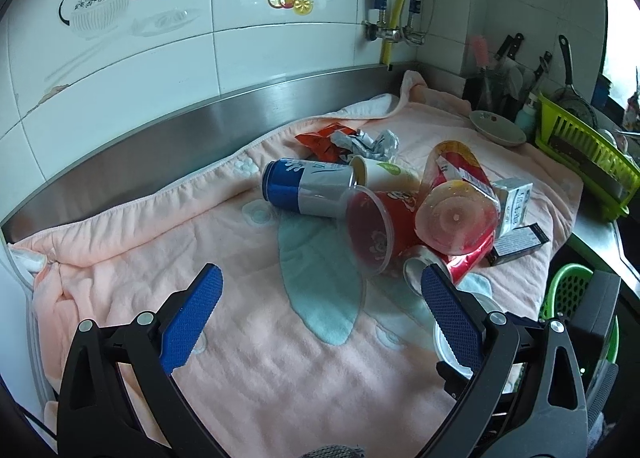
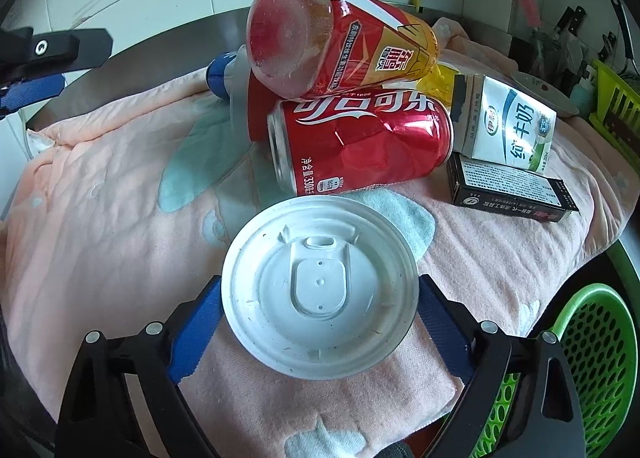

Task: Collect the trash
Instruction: 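Reach the right tool to the white plastic lid and grasp it, then drop the lid into the green basket with the right tool while the left tool grasps the red-gold bottle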

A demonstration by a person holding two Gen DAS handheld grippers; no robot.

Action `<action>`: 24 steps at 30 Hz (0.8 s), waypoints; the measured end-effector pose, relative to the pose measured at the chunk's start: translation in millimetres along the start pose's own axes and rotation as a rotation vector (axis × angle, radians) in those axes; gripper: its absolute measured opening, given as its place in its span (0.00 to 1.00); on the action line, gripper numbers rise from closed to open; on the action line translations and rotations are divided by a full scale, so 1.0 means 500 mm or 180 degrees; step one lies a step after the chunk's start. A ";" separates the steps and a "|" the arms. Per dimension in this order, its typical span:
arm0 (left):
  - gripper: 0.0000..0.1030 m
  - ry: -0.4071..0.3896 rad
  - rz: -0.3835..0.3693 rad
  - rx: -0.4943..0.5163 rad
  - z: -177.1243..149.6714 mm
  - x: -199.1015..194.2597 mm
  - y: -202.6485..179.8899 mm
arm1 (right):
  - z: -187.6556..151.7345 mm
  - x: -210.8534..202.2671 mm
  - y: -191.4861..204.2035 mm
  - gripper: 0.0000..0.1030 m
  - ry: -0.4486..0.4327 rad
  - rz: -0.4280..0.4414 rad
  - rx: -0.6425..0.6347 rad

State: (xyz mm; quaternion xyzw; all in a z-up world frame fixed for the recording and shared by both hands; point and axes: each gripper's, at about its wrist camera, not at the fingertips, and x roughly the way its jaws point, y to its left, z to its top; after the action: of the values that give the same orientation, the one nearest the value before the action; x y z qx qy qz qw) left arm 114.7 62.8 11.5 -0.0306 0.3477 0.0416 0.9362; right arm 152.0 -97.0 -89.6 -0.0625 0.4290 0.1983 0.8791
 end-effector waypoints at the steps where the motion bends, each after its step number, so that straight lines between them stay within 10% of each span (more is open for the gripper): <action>1: 0.95 -0.0004 -0.0042 -0.0003 0.005 -0.001 -0.004 | -0.001 -0.005 -0.002 0.87 -0.0012 0.0011 0.0008; 24: 0.95 0.0210 -0.0402 0.1074 0.161 0.127 -0.246 | -0.097 -0.204 -0.200 0.87 -0.0369 -0.0449 0.0666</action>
State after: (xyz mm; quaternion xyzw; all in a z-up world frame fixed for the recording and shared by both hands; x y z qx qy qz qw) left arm 227.2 -49.0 34.4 0.1037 0.3776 -0.0773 0.9169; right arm 100.1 -232.1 -46.5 0.0111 0.3903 0.0935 0.9159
